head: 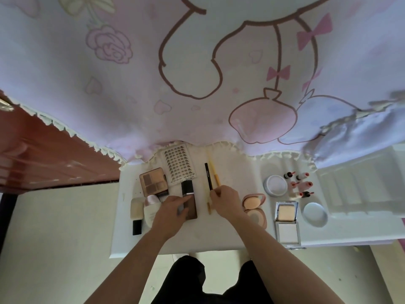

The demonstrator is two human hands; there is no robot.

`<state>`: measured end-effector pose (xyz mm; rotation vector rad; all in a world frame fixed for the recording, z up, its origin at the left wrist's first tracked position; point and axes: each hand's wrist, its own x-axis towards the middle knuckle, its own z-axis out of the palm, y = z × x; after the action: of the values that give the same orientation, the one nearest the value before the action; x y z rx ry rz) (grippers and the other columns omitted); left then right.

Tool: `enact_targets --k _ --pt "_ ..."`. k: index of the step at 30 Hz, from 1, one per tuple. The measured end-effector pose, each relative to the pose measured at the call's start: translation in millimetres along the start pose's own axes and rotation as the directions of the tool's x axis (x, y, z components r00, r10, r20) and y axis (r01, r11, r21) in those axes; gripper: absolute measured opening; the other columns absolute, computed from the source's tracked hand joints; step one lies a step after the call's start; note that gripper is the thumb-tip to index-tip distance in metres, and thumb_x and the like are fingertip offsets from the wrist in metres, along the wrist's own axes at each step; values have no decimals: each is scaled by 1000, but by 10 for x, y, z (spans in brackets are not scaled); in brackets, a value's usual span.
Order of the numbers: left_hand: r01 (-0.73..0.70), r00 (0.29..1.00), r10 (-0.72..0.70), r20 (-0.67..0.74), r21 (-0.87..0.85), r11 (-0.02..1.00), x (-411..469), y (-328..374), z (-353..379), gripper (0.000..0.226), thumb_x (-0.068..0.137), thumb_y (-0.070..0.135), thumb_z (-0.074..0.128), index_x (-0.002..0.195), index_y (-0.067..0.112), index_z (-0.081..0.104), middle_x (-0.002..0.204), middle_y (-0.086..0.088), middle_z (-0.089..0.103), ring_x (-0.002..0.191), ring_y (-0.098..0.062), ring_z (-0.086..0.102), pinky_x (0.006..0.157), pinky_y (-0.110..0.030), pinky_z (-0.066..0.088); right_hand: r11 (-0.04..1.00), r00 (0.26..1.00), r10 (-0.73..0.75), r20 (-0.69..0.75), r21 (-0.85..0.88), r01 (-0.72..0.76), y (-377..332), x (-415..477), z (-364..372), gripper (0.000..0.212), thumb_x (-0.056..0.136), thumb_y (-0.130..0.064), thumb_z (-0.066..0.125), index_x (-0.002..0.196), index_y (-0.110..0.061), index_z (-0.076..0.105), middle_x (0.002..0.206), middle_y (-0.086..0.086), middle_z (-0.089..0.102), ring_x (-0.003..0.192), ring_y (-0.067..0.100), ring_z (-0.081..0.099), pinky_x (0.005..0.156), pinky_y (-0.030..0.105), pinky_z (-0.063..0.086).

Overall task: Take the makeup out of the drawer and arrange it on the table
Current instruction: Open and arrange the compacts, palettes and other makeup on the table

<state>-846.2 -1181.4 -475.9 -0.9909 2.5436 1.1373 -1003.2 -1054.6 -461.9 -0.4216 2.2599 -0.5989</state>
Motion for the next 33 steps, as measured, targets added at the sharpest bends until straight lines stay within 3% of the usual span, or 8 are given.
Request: enact_targets --k 5,10,13,17,23,26,29,33 --pt "207 956 -271 -108 -405 891 81 455 -275 27 99 28 55 125 22 62 115 0 62 94 -15 60 89 -32 50 944 996 -79 30 323 66 47 -248 -220 10 98 -30 60 97 -23 66 84 -4 74 77 10 71 84 36 59" --pt "151 943 -331 -40 -833 533 113 1065 -597 33 103 42 45 111 22 69 107 6 73 88 -15 61 78 -32 47 873 983 -181 22 465 150 3 -560 -480 9 97 -27 63 98 -21 70 85 0 75 72 6 68 72 27 56" --pt "38 963 -254 -92 -885 465 82 1320 -689 25 100 31 55 105 15 73 101 -5 76 77 -15 53 68 -28 44 875 975 -220 16 445 190 -38 -739 -704 13 97 -28 65 104 -18 70 87 1 74 71 2 65 66 19 52" --pt "2 972 -220 -77 -940 341 11 1584 -750 19 95 20 63 105 9 73 98 -11 75 70 -13 51 67 -27 45 824 970 -240 26 534 189 -86 -885 -931 19 100 -30 57 109 -21 71 85 5 71 75 14 61 73 31 53" --pt "15 991 -135 -7 -987 161 -109 1792 -795 21 92 13 62 106 -2 68 94 -14 72 64 -12 52 58 -20 51 774 980 -200 -16 610 168 -145 -993 -1102 44 101 -53 46 79 -26 73 55 -12 45 55 10 43 62 32 37" --pt "5 983 -185 -20 -991 137 -126 1839 -816 12 92 11 63 97 1 67 85 -12 70 58 -10 52 52 -18 50 868 947 -266 -180 383 316 -201 -1070 -1122 39 100 -51 49 80 -28 74 55 -12 50 54 6 45 64 31 39" --pt "-7 963 -268 -11 -1000 18 -114 1761 -908 21 80 19 72 94 4 65 79 -9 69 50 -6 53 45 -15 47 854 832 -433 -347 138 502 -129 -1140 -1157 27 100 -37 58 94 -18 75 78 -6 54 68 12 55 69 23 45" --pt "-36 953 -302 -23 -999 -39 -121 1617 -1087 27 76 25 74 92 5 63 76 -5 66 46 -4 51 44 -13 45 814 796 -420 -436 205 543 28 -1255 -1276 18 97 -34 63 95 -23 77 75 -12 56 78 7 58 71 9 40"
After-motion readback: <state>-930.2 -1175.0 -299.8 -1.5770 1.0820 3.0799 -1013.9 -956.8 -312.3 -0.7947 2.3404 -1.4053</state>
